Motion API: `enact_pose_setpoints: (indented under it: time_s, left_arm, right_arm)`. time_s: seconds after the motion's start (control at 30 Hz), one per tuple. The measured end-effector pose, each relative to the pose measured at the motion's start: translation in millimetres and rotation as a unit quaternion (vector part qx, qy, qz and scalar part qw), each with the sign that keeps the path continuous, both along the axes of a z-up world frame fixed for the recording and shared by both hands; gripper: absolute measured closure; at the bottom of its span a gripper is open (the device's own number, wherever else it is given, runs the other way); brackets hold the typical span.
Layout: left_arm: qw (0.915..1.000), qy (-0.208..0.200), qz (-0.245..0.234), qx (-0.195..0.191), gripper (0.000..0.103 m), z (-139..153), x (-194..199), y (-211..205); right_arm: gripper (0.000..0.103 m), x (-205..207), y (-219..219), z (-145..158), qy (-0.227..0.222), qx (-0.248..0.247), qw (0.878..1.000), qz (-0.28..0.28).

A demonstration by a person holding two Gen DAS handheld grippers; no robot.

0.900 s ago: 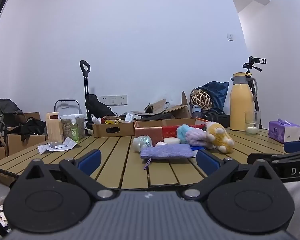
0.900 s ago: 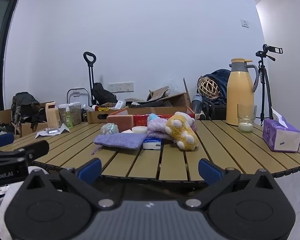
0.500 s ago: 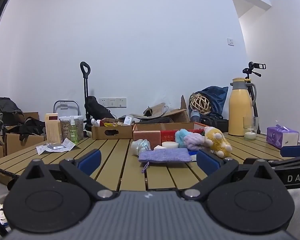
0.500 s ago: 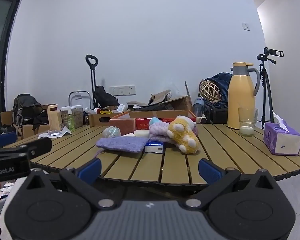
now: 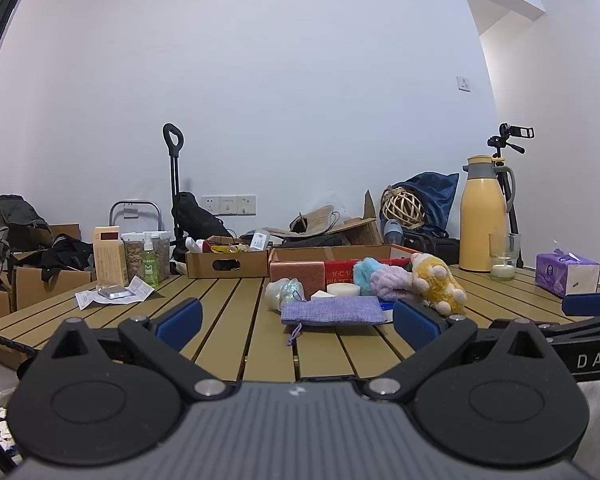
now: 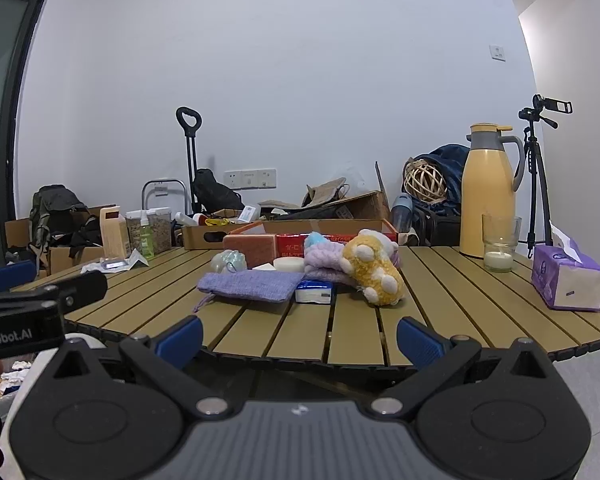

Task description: Organize soft objects

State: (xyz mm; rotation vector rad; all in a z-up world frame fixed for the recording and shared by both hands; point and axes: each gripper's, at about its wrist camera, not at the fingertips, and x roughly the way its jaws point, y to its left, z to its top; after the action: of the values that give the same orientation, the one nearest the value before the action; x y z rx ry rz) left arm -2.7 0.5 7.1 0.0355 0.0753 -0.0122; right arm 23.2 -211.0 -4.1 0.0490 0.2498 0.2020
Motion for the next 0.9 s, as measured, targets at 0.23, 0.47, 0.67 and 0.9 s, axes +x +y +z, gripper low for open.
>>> enact_pose_setpoints:
  time_s: [0.23, 0.47, 0.67, 0.9]
  left_arm:
    - [1.0000, -0.002, 0.001, -0.001, 0.000, -1.4, -0.6, -1.0]
    - [1.0000, -0.003, 0.000, 0.000, 0.000, -1.3, -0.4, -1.4]
    - [1.0000, -0.002, -0.001, -0.001, 0.000, -1.8, -0.5, -1.3]
    - [1.0000, -0.001, 0.000, -0.002, 0.000, -1.6, -0.1, -0.1]
  right_arm:
    - [0.000, 1.2, -0.7, -0.8, 0.003, 0.003, 1.000, -0.005]
    - [0.000, 0.8, 0.1, -1.0, 0.001, 0.002, 1.000, -0.003]
    - [0.000, 0.2, 2.3, -1.2, -0.001, 0.000, 1.000, 0.003]
    - [0.000, -3.3, 5.7, -0.1, -0.017, -0.015, 1.000, 0.004]
